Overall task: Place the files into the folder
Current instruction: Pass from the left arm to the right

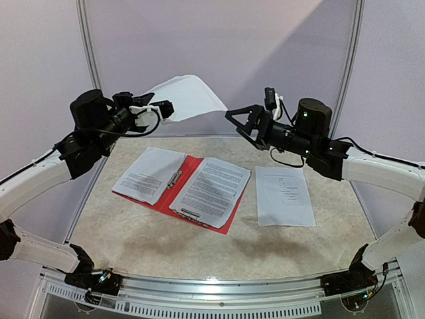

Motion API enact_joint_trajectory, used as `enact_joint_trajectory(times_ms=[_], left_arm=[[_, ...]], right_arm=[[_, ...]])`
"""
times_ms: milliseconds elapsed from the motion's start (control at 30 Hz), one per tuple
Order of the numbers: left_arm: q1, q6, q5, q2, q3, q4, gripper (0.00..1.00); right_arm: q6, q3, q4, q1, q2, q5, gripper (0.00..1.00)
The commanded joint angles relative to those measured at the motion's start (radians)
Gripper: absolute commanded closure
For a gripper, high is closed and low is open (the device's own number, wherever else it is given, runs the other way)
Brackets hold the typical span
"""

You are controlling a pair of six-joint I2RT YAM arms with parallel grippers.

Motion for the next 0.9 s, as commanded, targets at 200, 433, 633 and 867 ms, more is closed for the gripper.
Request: enact_joint_trajectory(times_ms=[200,433,633,867], left_arm=[[-0.013,0.054,0.027,0.018,0.011,0.018,1.0],[0.001,0.035,0.021,0.025,0.049,-0.01,1.0],[0.005,0.039,0.044,0.025,0.04,0.008,1.0],[0.003,0.047,0.06,0.006,0.02,-0.005,1.0]], right_arm=[[0.341,0.272,0.327,0.066,0.29,-0.051,0.01],[0.422,0.206,0.254,0.078,0.281,0.019,0.02],[0.485,0.157,0.314,0.095,0.278,0.037,0.02],[0.487,0.275,0.331,0.084,0.361,-0.015,0.06]])
